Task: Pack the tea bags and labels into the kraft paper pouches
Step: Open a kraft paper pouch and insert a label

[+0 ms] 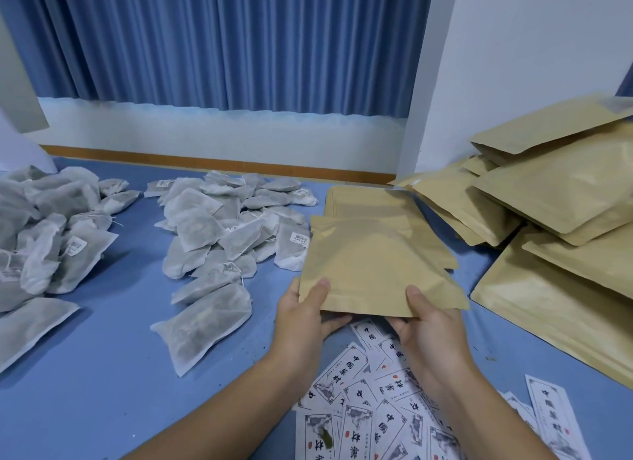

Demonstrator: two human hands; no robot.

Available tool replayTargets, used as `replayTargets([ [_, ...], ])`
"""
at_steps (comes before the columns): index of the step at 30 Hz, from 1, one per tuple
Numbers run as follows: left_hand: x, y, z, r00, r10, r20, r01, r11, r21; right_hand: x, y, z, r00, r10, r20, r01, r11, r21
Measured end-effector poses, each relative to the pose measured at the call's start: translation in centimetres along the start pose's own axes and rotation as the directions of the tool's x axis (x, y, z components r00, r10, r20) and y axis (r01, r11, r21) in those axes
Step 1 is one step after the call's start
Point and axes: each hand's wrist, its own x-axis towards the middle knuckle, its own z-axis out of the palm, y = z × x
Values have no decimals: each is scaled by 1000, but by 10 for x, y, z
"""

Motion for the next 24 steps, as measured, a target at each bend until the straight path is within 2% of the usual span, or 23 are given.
replayTargets([
  [3,6,4,-2,993,-12,116,27,991,-128,-2,-2,1,999,-2,54,0,999,40],
  [10,17,18,22,949,117,293,-77,987,-143,5,-27,-2,990,-58,125,39,988,147],
  [13,28,23,53,922,120,369,-75,988,-134,10,-49,-12,986,-141,90,135,989,63],
  [16,43,23,93,882,101,459,-69,994,-87,17,-73,-27,964,-264,-8,263,962,-80],
  [19,60,20,138,846,52,530,-40,999,-34,30,-97,-43,933,-343,-112,328,935,-132],
  [21,71,15,167,852,-3,524,-28,998,52,40,-109,-54,921,-347,-177,327,935,-135],
  [24,88,4,201,890,-98,445,-49,950,307,54,-121,-67,903,-339,-265,319,941,-116],
])
